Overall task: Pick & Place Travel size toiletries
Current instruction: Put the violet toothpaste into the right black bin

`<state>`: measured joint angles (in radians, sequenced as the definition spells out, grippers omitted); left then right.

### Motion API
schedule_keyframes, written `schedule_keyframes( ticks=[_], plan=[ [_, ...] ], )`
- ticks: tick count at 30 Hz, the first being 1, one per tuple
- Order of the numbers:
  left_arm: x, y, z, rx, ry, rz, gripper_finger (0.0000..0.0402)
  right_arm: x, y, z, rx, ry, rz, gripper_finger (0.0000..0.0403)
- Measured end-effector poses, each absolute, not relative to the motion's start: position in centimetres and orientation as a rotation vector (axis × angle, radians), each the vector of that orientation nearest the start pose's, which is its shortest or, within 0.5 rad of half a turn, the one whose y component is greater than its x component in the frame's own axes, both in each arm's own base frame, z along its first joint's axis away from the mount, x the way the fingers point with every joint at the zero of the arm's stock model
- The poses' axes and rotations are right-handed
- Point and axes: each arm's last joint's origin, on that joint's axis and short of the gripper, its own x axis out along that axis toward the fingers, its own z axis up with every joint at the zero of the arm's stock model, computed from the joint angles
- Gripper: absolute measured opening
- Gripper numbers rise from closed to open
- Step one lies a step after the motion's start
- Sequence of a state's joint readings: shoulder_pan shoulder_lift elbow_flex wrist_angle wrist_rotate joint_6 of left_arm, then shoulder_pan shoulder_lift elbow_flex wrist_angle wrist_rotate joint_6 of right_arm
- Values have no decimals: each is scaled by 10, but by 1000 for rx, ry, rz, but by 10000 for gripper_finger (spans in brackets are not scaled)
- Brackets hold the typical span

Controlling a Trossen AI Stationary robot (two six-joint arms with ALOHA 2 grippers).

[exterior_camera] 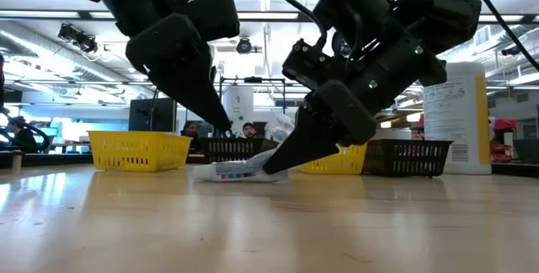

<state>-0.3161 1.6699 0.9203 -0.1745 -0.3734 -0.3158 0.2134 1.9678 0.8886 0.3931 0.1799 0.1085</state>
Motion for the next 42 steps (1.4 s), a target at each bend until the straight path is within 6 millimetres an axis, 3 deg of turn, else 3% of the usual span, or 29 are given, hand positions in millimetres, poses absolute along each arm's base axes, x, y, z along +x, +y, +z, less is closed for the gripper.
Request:
schedule_keyframes(
  ticks=[6, 13, 21, 28, 33, 42],
  plan=[
    [311, -90, 168, 14, 847, 190, 116, 357, 72, 103, -47, 665, 1, 17],
    [311, -90, 168, 14, 847, 190, 115, 341, 70, 137, -29, 728, -38, 16],
    [311, -90, 168, 15, 845, 193, 115, 283, 60, 197, 135, 922, -211, 16],
    [311, -91, 168, 13, 837, 193, 115, 227, 51, 237, 183, 916, -503, 16],
    [311, -90, 168, 14, 834, 199, 115, 210, 37, 233, 163, 840, -791, 16],
    [311, -91, 168, -20, 831, 210, 115, 203, 14, 186, 278, 793, -933, 16]
  ],
)
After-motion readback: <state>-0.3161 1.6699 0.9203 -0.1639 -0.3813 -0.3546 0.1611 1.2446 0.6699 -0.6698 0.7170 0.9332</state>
